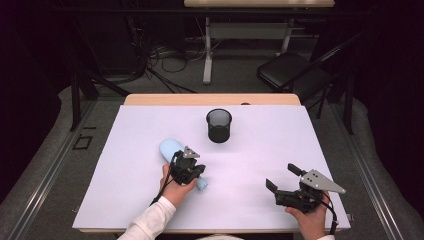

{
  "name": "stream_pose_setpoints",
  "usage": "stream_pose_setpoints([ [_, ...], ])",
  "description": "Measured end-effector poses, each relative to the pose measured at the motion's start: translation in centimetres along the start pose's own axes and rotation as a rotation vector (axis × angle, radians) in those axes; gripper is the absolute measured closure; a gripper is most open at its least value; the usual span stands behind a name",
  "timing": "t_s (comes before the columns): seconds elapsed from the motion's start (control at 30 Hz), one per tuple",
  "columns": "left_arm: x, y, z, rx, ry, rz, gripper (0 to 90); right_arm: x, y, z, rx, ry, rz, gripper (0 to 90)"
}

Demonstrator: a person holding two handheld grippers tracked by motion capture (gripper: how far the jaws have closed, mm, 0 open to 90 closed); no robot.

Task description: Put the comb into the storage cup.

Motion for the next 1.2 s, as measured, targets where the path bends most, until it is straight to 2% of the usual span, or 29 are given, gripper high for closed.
stream_pose_setpoints([
  [0.27,0.3,-0.6,0.5,-0.044,-0.019,0.0,90.0,0.0,0.0,0.0,-0.004,-0.001,-0.004,5.6],
  [0.47,0.5,-0.8,0.7,-0.049,-0.021,-0.004,90.0,0.1,0.0,0.0,-0.001,-0.007,-0.009,6.0],
  [0.67,0.4,-0.5,0.8,-0.069,-0.025,0.011,90.0,0.2,0.0,0.0,-0.002,-0.014,-0.01,6.3],
  [1.2,0.3,0.8,1.9,-0.094,-0.045,-0.012,90.0,0.2,0.1,0.0,-0.002,-0.016,-0.009,7.0],
])
Point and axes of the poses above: each handheld gripper's, and its own axes: y roughly backward along the jaws, z roughly out of its underside, x roughly to its right, the point moved 6 cm from there along -y, roughly forward along the jaws, and after that the axes turned 8 degrees about -y, right-handed, at the moved point
